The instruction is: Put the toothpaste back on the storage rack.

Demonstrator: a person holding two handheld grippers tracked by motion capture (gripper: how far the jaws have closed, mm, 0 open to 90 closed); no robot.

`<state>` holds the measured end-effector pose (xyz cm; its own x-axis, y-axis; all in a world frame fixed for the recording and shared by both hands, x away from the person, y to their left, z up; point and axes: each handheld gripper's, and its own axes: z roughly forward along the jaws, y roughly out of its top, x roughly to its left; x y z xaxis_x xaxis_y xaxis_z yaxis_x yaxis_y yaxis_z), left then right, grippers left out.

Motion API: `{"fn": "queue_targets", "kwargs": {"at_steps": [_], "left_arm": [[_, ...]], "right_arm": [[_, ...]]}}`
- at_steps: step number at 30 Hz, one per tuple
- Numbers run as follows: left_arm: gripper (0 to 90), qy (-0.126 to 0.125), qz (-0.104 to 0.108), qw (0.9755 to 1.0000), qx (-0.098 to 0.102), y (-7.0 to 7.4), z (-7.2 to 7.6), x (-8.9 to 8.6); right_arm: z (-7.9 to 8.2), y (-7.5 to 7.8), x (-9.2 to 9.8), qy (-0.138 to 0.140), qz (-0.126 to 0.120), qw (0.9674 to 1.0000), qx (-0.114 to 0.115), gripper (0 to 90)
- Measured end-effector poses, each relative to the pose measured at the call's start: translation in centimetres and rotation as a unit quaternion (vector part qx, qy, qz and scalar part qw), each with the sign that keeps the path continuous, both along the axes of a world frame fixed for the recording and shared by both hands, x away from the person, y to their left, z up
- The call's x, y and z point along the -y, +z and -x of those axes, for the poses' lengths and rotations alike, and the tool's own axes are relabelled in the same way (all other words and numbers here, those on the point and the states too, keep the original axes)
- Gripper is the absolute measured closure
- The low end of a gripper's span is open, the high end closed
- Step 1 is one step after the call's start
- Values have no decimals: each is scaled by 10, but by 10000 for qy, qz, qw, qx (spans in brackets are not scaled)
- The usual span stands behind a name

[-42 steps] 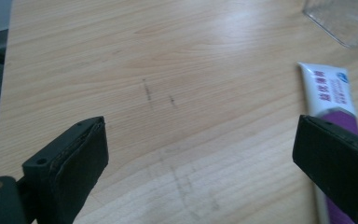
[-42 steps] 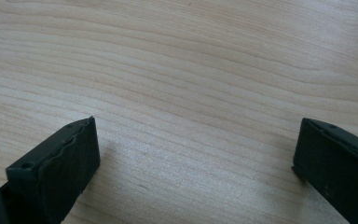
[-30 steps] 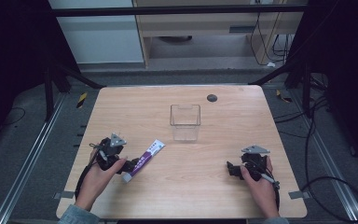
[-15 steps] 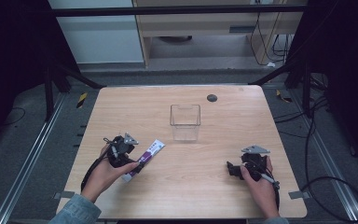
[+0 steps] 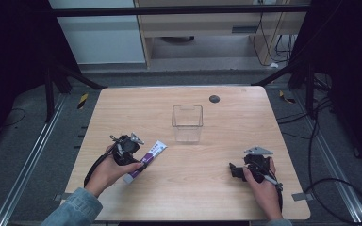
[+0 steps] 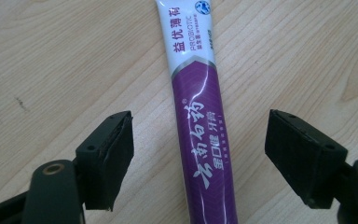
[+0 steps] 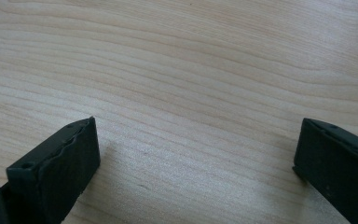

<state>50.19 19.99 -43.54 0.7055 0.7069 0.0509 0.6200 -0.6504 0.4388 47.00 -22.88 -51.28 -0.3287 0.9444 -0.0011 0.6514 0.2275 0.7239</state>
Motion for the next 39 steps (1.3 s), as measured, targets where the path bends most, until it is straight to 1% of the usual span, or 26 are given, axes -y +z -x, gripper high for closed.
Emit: {"fn": "queue_targets", "kwargs": {"at_steps": [4,7,10,18,21,24,30,39], "left_arm": [[252,-6,-37,10000,-91,-1,-4,3],[266,-18,-93,9999,-109,-2,-8,6],[291,-12,-17,9998,-183,-1,-13,9],[351,-124,-249,9991,-332,2,-22,22],[370,-139,-294,9986,-423,1,-26,25],[377,-124,-323,9982,-496,0,-29,28],[389,-129,-494,9970,-577,-3,-33,30],[410,-108,-510,9965,-657,-8,-39,32]], "right_arm": [[0,0,0,-4,-8,10000,-5,4],[0,0,0,0,-1,10000,0,3],[0,0,0,1,0,10000,1,3],[0,0,0,0,0,10000,0,3],[0,0,0,0,-1,10000,-1,3],[0,0,0,0,0,10000,1,4],[0,0,0,-1,-3,10000,0,4],[0,0,0,0,-2,10000,0,3]]}}
